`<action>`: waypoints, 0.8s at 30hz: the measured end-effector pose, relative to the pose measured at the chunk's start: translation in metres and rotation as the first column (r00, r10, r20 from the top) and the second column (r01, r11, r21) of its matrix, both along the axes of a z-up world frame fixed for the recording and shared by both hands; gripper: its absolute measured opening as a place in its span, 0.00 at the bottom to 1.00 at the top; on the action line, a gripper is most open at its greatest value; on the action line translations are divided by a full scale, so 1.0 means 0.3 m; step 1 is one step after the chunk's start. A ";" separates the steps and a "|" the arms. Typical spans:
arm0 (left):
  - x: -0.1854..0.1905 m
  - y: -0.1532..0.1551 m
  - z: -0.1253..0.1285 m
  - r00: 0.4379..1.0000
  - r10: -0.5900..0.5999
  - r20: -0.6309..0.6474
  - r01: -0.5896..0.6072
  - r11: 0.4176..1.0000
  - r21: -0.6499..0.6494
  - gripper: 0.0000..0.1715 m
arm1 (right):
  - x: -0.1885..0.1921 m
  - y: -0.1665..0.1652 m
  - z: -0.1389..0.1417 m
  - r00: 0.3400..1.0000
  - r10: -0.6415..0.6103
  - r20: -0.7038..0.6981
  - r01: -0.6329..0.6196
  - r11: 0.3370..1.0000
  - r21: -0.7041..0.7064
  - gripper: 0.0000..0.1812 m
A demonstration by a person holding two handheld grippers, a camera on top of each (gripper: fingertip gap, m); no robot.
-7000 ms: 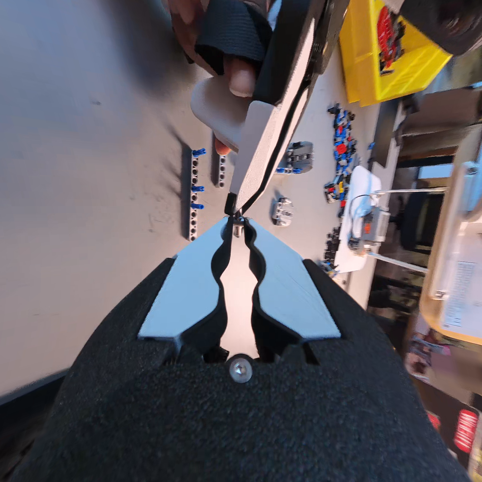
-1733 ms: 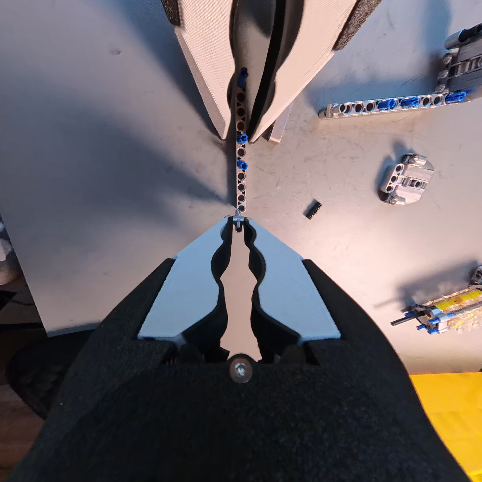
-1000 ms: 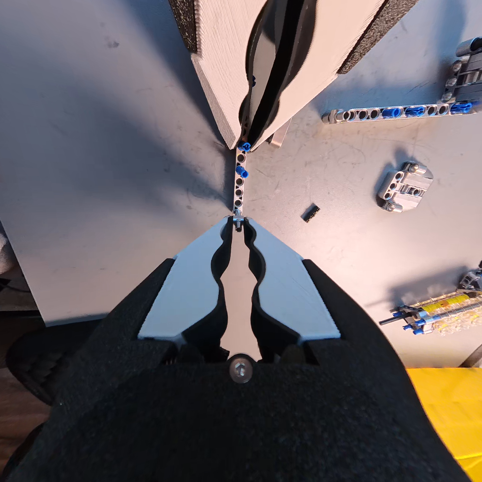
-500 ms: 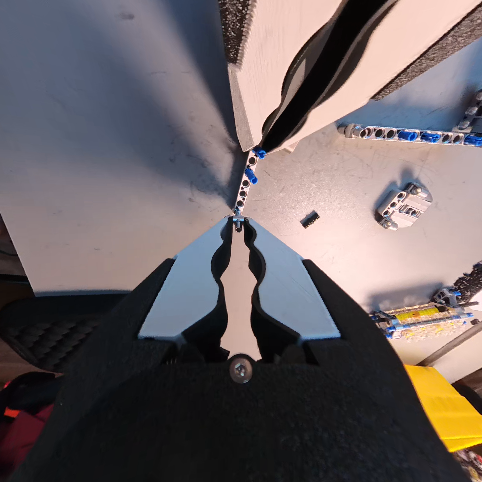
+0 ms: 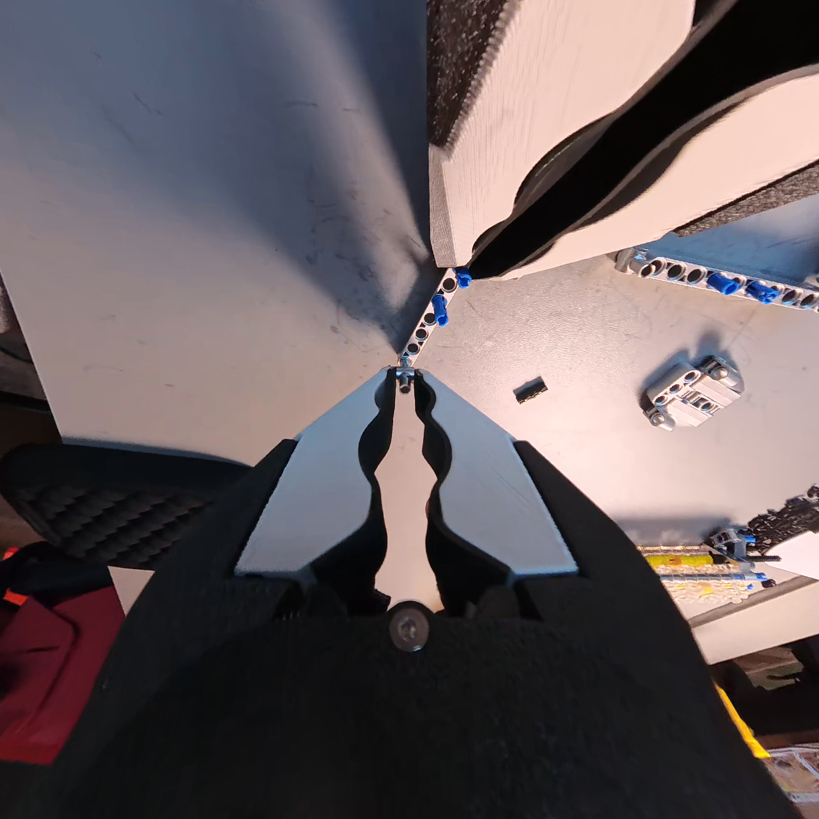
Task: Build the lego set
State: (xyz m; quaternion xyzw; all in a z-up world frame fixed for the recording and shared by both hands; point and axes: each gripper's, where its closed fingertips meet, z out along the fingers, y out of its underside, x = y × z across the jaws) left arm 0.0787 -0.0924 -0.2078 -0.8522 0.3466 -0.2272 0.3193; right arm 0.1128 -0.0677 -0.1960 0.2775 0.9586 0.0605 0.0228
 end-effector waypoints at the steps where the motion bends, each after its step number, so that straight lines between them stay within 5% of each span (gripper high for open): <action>1: 0.000 0.000 0.000 1.000 0.000 -0.001 0.000 1.000 0.001 0.03 | -0.002 -0.004 -0.002 1.000 -0.002 0.000 0.002 1.000 -0.007 0.03; 6: -0.001 0.000 0.001 1.000 0.002 0.001 -0.002 1.000 0.001 0.03 | -0.004 -0.007 -0.005 1.000 -0.019 -0.021 0.019 1.000 -0.013 0.03; 10: -0.001 0.000 0.001 1.000 0.004 0.001 -0.004 1.000 -0.002 0.03 | -0.001 -0.006 -0.005 0.983 -0.153 -0.099 0.141 0.983 -0.115 0.03; 20: -0.006 0.007 0.002 0.999 0.040 0.003 -0.040 0.999 -0.010 0.03 | 0.002 0.002 -0.010 0.829 -0.507 -0.236 0.407 0.837 -0.367 0.03; 24: -0.007 0.010 0.003 0.999 0.053 0.002 -0.053 0.999 -0.009 0.02 | 0.034 -0.015 -0.055 0.847 -0.477 -0.234 0.392 0.859 -0.331 0.03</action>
